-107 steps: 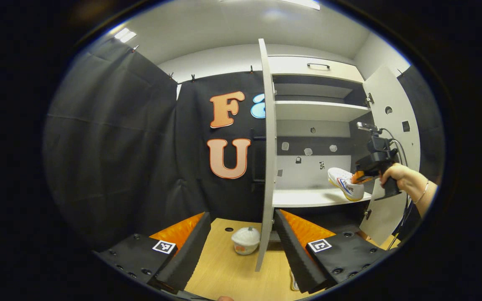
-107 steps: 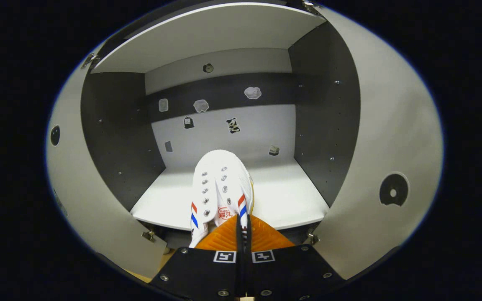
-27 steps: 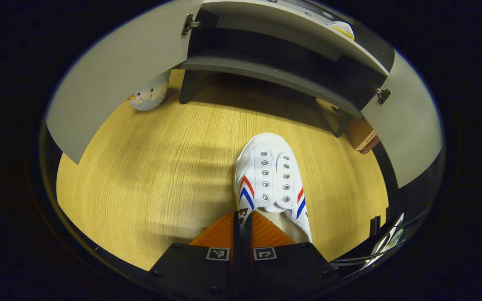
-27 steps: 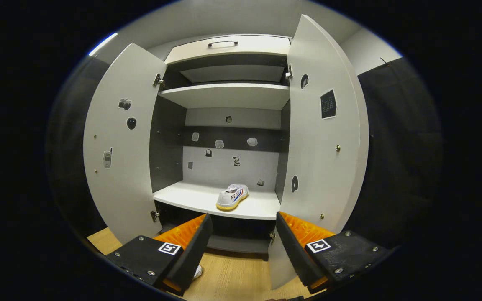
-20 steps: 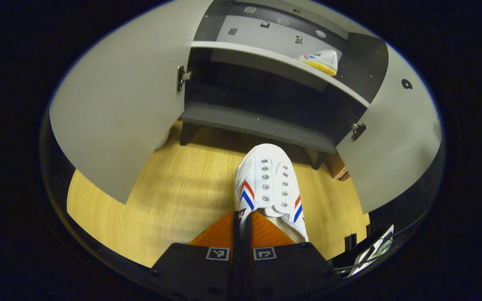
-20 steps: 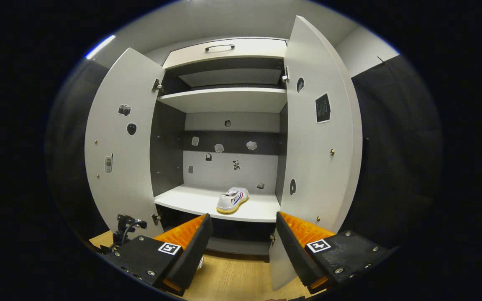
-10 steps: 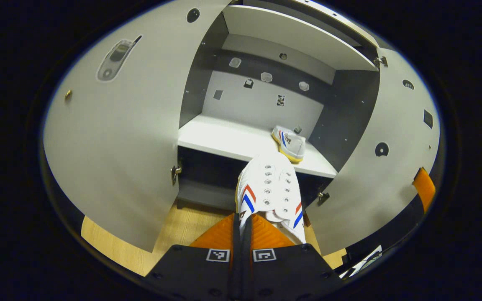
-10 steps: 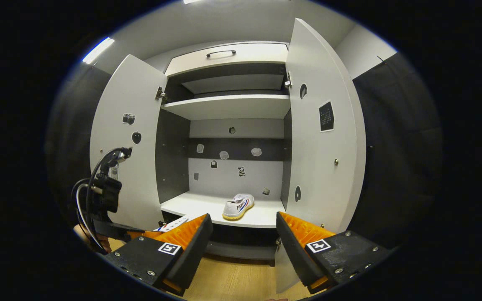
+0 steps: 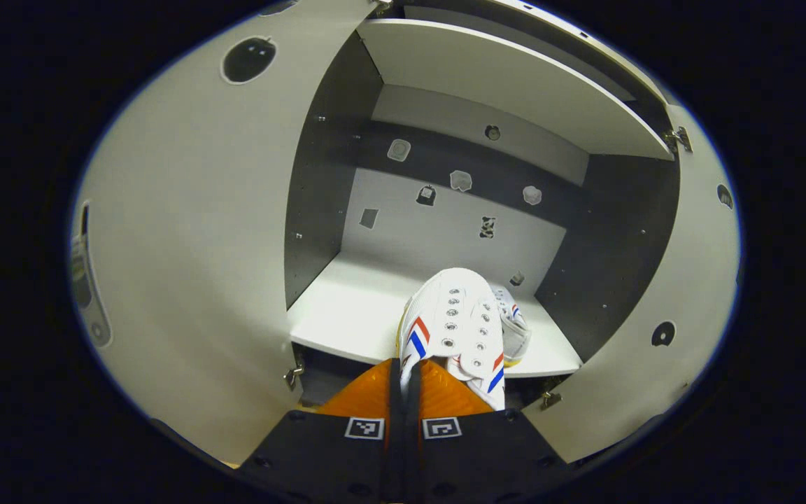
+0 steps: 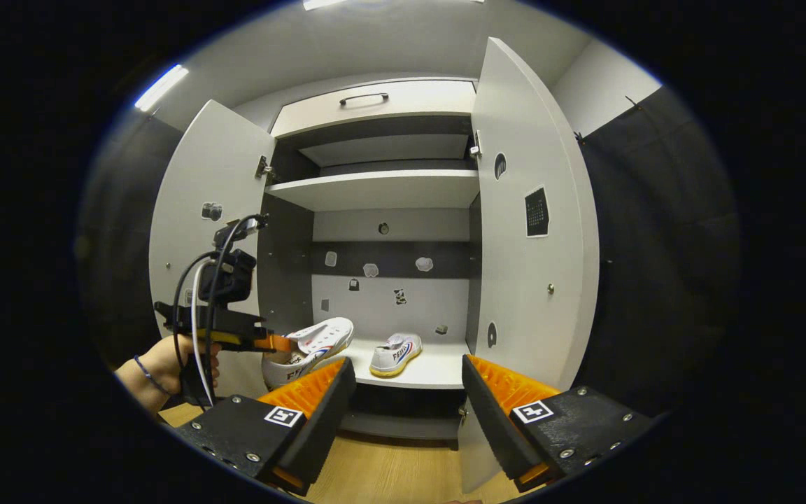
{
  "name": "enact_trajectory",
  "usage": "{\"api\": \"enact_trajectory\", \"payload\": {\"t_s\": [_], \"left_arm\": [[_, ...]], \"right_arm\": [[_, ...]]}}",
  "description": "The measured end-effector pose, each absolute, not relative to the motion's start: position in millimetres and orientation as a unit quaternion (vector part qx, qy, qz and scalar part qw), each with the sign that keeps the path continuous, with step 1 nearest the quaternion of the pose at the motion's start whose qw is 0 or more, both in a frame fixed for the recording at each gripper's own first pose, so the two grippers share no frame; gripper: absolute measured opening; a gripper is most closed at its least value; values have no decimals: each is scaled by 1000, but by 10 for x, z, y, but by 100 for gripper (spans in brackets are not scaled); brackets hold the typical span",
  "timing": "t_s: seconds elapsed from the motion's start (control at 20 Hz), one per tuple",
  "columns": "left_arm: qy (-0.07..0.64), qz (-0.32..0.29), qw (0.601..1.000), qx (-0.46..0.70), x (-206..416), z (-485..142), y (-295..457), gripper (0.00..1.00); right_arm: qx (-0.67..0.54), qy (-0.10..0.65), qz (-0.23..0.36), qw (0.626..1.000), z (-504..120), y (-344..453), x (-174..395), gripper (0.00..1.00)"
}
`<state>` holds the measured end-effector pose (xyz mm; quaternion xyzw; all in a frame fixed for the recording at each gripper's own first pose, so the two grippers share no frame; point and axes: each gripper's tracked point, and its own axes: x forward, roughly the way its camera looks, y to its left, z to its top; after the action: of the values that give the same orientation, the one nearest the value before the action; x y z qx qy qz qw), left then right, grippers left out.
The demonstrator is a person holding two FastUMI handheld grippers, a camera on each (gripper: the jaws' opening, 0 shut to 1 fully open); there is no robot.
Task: Grab one shoe with the right hand and put it into the shoe cabinet, grab the other shoe with the left hand and put it into the shoe cabinet; then close the right door with the right hand and the left door with the left hand.
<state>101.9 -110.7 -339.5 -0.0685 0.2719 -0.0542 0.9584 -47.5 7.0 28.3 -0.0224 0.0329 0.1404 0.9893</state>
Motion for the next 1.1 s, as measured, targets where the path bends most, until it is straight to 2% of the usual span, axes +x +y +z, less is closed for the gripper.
{"api": "enact_trajectory", "payload": {"t_s": [0.6,0.9,1.1], "left_arm": [[309,-33,947,-83,977,-3424,-1130,6],[339,-35,938,-57,932,-3598,-1127,6],[335,-28,940,-62,895,-3592,-1077,8]], "right_arm": [[-18,49,109,993,170,-110,-418,93],[-14,57,114,992,105,-74,-438,93],[-11,59,121,991,110,-61,-480,93]]}}
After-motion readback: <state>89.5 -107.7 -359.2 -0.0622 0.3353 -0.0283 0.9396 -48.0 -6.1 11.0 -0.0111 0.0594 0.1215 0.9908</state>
